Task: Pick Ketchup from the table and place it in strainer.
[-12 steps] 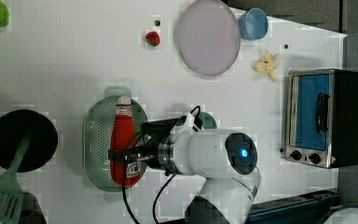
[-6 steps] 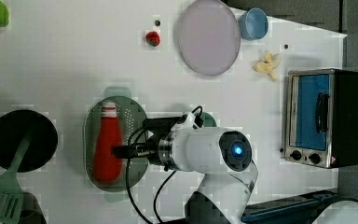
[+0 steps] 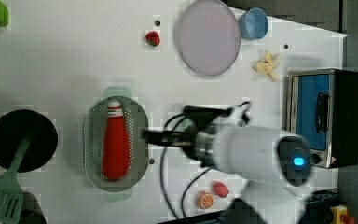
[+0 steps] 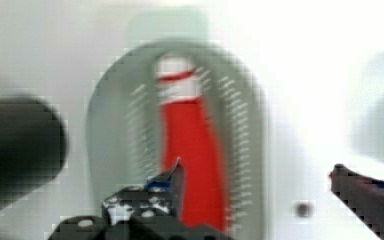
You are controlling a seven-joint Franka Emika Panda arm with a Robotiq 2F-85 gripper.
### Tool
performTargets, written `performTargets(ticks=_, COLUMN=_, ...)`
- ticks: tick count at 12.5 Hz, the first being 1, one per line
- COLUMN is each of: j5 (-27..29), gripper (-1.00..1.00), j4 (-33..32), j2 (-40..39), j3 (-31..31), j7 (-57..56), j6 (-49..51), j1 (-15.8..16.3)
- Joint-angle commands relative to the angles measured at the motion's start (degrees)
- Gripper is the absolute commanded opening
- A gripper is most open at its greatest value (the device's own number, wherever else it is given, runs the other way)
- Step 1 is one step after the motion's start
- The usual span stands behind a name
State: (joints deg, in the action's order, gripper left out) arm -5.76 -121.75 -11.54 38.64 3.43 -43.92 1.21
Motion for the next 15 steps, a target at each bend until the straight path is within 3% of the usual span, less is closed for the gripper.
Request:
performTargets(ticks=1, j5=3.4, gripper=1.00, j4=4.2, j2=7.3, j3=-1.0, j7=2.5, j6=11.6, j1=-6.3)
performTargets(ticks=6, j5=7.6, gripper=1.00, j4=7.8, j2=16.6, j3=-12.0, j7=1.7, j6=23.3, j1=-12.0)
performTargets(ticks=11, j5=7.6, gripper=1.00, j4=8.0, j2=21.3, j3=-26.2, j7=1.1, j6=24.6, j1=-12.7)
performTargets(ticks=15, j5=7.6, gripper=1.00, j4=9.8, j2=21.7, j3=-31.2, j7=1.1, j6=28.9, j1=-12.7)
